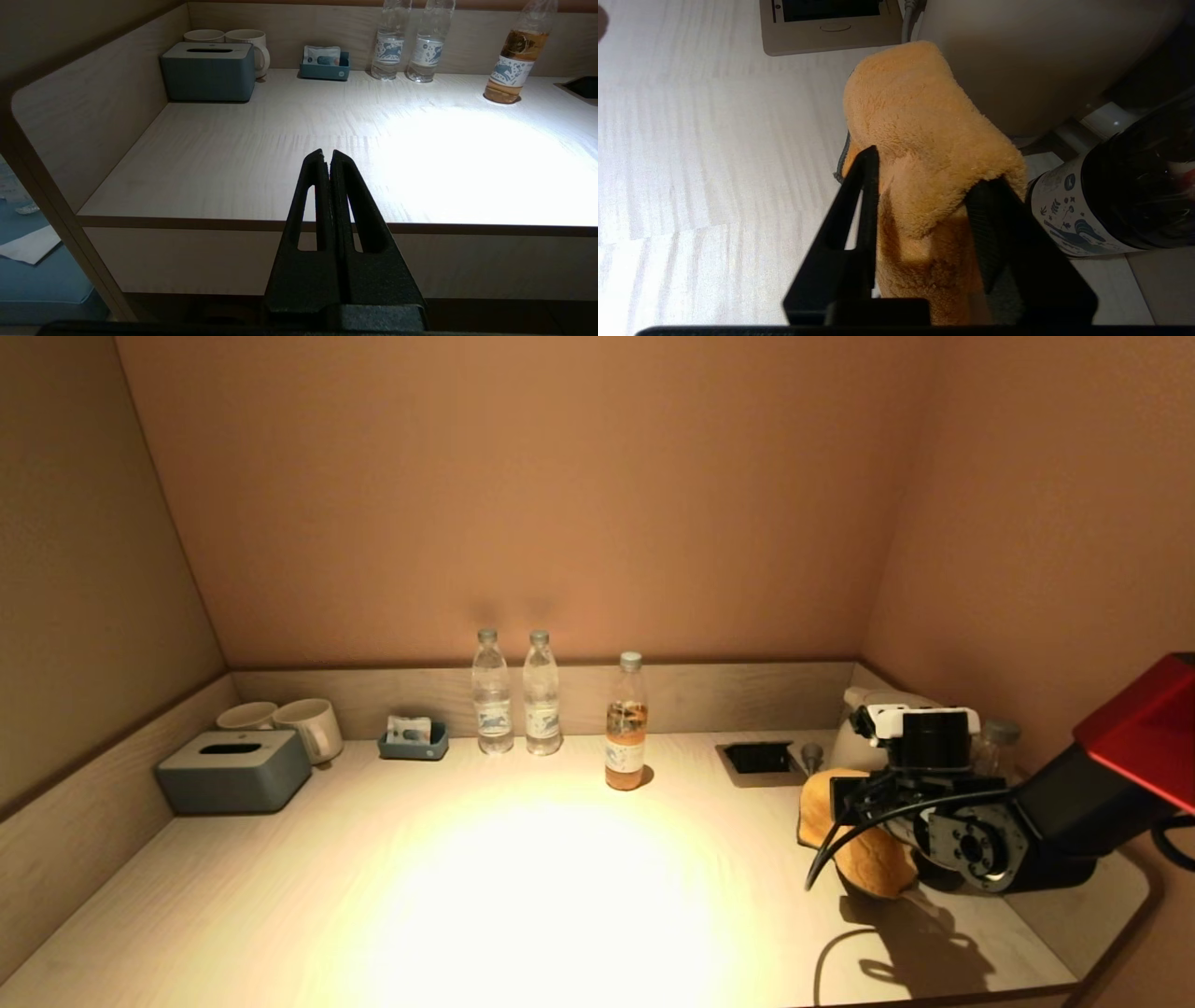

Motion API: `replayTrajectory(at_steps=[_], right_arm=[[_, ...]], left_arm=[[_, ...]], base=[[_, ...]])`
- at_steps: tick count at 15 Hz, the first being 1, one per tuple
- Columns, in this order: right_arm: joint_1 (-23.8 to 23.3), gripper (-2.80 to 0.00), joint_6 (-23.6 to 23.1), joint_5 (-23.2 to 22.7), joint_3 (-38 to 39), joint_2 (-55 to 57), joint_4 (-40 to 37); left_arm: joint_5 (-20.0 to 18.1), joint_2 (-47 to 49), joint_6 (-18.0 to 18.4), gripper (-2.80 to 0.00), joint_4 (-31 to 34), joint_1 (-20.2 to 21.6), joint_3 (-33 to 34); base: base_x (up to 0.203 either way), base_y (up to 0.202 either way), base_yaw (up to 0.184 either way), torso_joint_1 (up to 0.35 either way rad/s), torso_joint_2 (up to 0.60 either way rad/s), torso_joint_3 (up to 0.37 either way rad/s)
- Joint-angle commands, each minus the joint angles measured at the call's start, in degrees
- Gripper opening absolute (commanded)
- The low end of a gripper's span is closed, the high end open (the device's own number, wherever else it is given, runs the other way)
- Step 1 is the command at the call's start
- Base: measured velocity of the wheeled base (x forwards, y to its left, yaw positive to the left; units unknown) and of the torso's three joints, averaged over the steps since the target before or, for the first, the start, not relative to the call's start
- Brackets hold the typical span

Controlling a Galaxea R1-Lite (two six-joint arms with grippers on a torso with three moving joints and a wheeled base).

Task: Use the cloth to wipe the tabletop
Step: Place the tablecloth

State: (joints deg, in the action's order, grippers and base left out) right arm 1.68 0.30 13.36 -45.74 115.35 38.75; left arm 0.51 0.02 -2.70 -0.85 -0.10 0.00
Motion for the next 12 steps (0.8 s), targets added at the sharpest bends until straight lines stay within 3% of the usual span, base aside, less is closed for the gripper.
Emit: replayTrajectory(at_steps=[1,6,12], right_arm=[[0.1,0.00,0.0,0.1,0.3,0.3,0.2],[0.2,0.00,-0.1,0.2,1.5,-2.0,0.3],[3.7,0.00,-0.8,0.6,7.5,-7.5,0.0]], left_arm=[[0.0,0.0,0.0,-2.80,0.0,0.0,0.0],[0.0,0.0,0.0,-2.80,0.0,0.0,0.0],[0.0,0.0,0.0,-2.80,0.0,0.0,0.0]], base=[[0.000,0.000,0.000,0.000,0.00,0.000],[0.000,0.000,0.000,0.000,0.00,0.000],[0.000,0.000,0.000,0.000,0.00,0.000]])
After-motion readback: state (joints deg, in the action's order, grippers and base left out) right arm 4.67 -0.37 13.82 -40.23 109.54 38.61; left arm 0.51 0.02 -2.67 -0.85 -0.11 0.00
